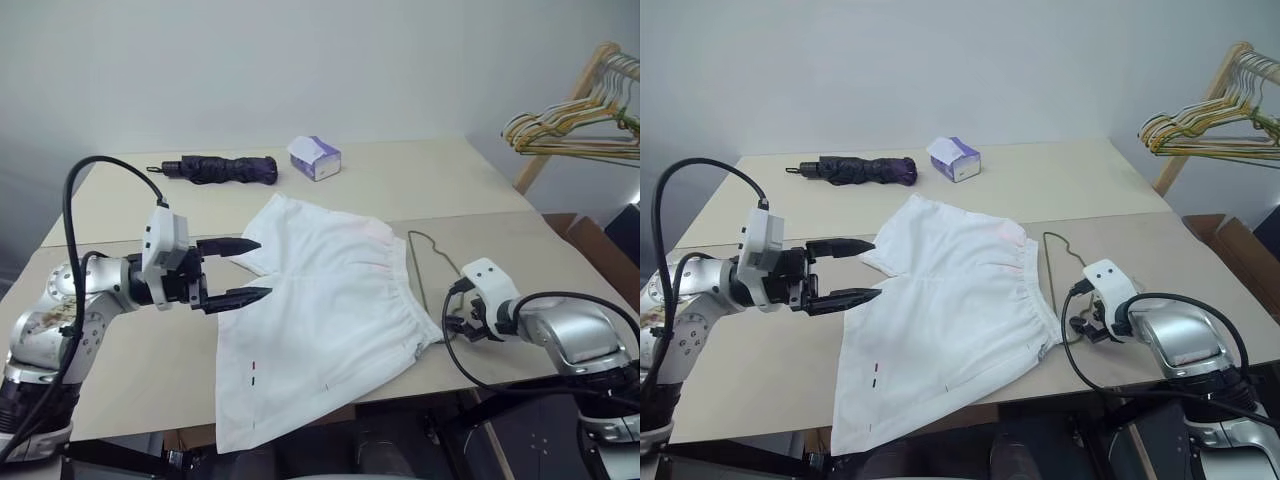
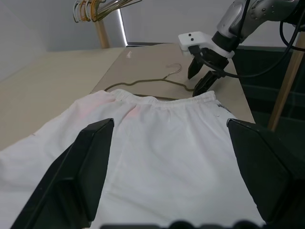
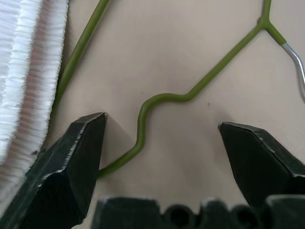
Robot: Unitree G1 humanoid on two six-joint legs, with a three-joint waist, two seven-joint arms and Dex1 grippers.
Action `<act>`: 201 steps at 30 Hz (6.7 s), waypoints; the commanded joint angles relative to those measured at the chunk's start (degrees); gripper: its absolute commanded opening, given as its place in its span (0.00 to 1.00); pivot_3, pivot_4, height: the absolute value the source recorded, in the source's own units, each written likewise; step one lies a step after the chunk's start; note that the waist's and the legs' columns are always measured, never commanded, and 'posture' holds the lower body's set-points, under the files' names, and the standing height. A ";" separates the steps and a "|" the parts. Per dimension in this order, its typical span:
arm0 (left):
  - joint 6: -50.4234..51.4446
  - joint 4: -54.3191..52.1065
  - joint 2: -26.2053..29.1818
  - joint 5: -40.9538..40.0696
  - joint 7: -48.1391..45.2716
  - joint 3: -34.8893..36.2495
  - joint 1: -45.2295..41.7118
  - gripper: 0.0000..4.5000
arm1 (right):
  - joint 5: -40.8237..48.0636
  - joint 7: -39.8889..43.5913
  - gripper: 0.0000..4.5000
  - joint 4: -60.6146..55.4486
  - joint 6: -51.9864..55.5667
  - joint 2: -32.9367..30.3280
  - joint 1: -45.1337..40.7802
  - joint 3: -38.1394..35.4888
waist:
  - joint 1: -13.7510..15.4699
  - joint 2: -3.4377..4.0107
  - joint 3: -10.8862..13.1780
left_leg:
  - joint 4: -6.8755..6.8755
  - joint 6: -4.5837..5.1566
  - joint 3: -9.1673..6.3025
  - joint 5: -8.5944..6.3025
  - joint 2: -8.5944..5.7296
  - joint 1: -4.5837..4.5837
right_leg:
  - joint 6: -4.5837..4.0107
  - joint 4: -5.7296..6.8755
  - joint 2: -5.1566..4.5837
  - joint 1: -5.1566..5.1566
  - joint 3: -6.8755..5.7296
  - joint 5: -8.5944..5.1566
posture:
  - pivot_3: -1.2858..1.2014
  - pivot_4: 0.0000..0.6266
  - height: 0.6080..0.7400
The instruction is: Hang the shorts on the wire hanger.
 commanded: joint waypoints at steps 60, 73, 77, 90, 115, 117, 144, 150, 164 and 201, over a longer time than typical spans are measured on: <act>13.00 15.07 -8.32 26.32 2.84 -22.54 -25.29 0.37 | -76.31 -48.09 0.00 39.79 -120.63 -8.15 -32.19 20.44 | -6.40 -0.10 0.10 | 0.08 0.09 -0.54 0.01 -0.44 -0.31 | 0.37 -0.10 -0.20 -0.15 0.32 0.64 | 0.48 0.00 1.00; 5.72 14.67 -8.36 26.90 0.48 -21.20 -23.89 0.00 | -66.61 -39.25 0.18 37.64 -127.79 -9.87 -28.81 19.24 | -6.53 -0.10 0.10 | 0.10 0.09 -0.54 0.01 -0.45 -0.31 | 0.38 -0.08 -0.20 -0.14 0.35 0.65 | 0.47 0.00 1.00; -0.87 16.17 -5.34 30.06 -1.58 -21.92 -22.78 0.00 | -46.58 -22.81 0.48 33.89 -132.56 -12.32 -25.20 20.32 | -6.87 -0.11 0.10 | 0.09 0.10 -0.56 0.00 -0.42 -0.24 | 0.39 -0.11 -0.19 -0.05 0.35 0.65 | 0.47 0.00 1.00; -27.46 24.77 -2.64 41.04 -4.02 -23.84 -23.26 0.00 | 16.81 32.83 0.99 6.65 -73.60 -20.01 -15.62 14.63 | -6.60 -0.11 0.07 | 0.24 0.29 -0.56 -0.04 -0.21 0.54 | 0.30 -0.33 -0.39 0.96 0.39 0.60 | 0.48 0.00 1.00; -27.71 23.67 -6.56 41.43 -3.33 -22.93 -24.45 0.00 | -6.49 42.29 0.15 5.71 -47.26 -6.54 -21.79 17.03 | -2.98 -0.03 0.03 | 0.86 0.30 -0.11 -0.04 -0.34 -1.35 | 0.51 0.23 -0.16 -1.01 0.25 0.88 | 0.48 0.00 1.00; -28.31 23.74 -6.66 41.42 -3.23 -22.90 -24.18 0.00 | -6.38 42.58 0.00 5.10 -46.93 -6.40 -21.56 16.69 | -2.97 -0.03 0.03 | 0.86 0.30 -0.10 -0.04 -0.35 -1.35 | 0.51 0.23 -0.17 -1.00 0.24 0.88 | 0.48 0.00 1.00; 4.07 5.60 -5.27 -2.14 -9.53 0.36 -7.84 1.00 | 16.89 36.63 0.00 9.04 -13.08 -12.71 15.11 -19.11 | -3.00 -0.04 0.06 | 0.88 0.30 -0.16 -0.05 -0.30 -1.23 | 0.81 0.17 -0.16 -0.83 0.21 0.70 | 0.48 0.08 1.00; 2.67 4.08 -6.81 0.01 -7.22 -1.14 -8.93 1.00 | 16.22 36.24 0.00 21.01 -9.58 -11.33 8.53 -15.05 | -3.04 -0.02 0.17 | 0.87 0.34 -0.14 -0.10 -0.34 -0.48 | 0.59 -0.11 -0.18 0.02 0.20 0.39 | 0.48 0.11 1.00; 1.45 3.30 -7.78 1.33 -5.68 -1.56 -9.10 1.00 | 13.54 35.91 0.00 31.52 -9.83 -8.70 -0.95 -7.81 | -2.15 0.04 0.30 | 0.78 0.37 -0.15 -0.15 -0.36 -0.61 | 0.70 -0.20 -0.15 -0.09 0.25 0.44 | 0.49 0.12 1.00; -2.24 1.07 -6.07 4.62 -4.02 -0.42 -4.94 1.00 | 1.91 49.64 0.00 47.35 -21.86 -5.81 -15.74 7.92 | -0.86 0.07 0.34 | 0.78 0.37 -0.13 -0.16 -0.35 -0.70 | 0.66 -0.24 -0.16 -0.18 0.22 0.42 | 0.52 0.07 1.00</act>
